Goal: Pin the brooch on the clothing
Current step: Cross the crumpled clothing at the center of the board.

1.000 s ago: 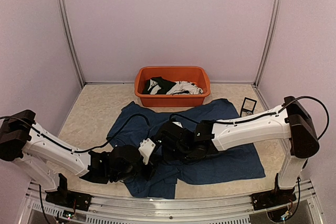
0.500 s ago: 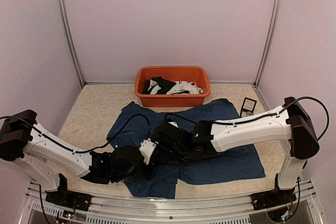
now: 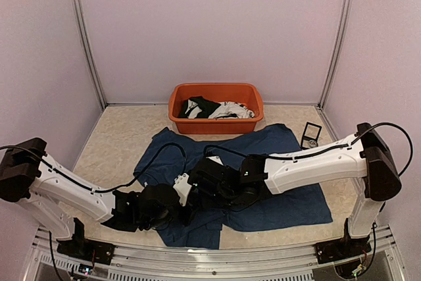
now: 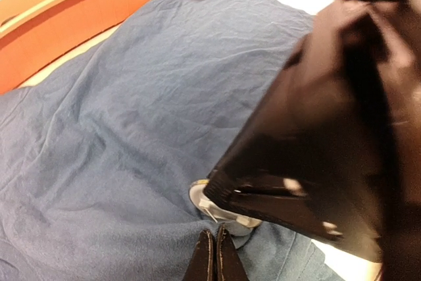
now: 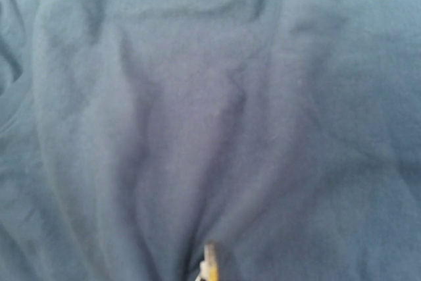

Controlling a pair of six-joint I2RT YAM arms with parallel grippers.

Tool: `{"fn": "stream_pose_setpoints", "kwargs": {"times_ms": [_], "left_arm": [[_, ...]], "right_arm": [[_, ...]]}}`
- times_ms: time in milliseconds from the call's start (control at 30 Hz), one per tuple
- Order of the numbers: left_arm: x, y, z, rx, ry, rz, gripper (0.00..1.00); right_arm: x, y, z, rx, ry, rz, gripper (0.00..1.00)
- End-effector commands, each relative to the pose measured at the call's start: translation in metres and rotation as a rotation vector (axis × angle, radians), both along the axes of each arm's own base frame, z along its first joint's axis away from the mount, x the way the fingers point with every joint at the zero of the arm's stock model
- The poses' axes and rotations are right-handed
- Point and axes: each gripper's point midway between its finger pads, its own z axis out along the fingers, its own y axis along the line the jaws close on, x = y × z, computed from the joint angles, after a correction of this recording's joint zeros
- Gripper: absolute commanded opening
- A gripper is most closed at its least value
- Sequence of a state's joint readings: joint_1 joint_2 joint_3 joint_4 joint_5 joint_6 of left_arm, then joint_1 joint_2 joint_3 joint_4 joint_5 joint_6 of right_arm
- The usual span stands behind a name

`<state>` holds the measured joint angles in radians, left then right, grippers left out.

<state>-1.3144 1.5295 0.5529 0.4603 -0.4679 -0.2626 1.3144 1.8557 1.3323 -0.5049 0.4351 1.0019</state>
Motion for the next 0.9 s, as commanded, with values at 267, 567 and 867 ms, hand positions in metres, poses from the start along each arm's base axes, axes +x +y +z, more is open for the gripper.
{"fn": "stream_pose_setpoints", "kwargs": {"times_ms": [267,567,867], "left_arm": [[0.004,0.005,-0.010,0.043,0.017,0.041,0.00],[0.007,0.009,-0.009,0.049,0.009,0.066,0.00],[0.010,0.014,-0.009,0.050,0.001,0.089,0.00]], "right_arm": [[-0.019,0.005,0.034,0.089,-0.040,0.077,0.00],[-0.027,0.006,0.023,0.058,-0.011,0.125,0.00],[-0.048,0.019,0.010,0.031,0.046,0.259,0.00]]}}
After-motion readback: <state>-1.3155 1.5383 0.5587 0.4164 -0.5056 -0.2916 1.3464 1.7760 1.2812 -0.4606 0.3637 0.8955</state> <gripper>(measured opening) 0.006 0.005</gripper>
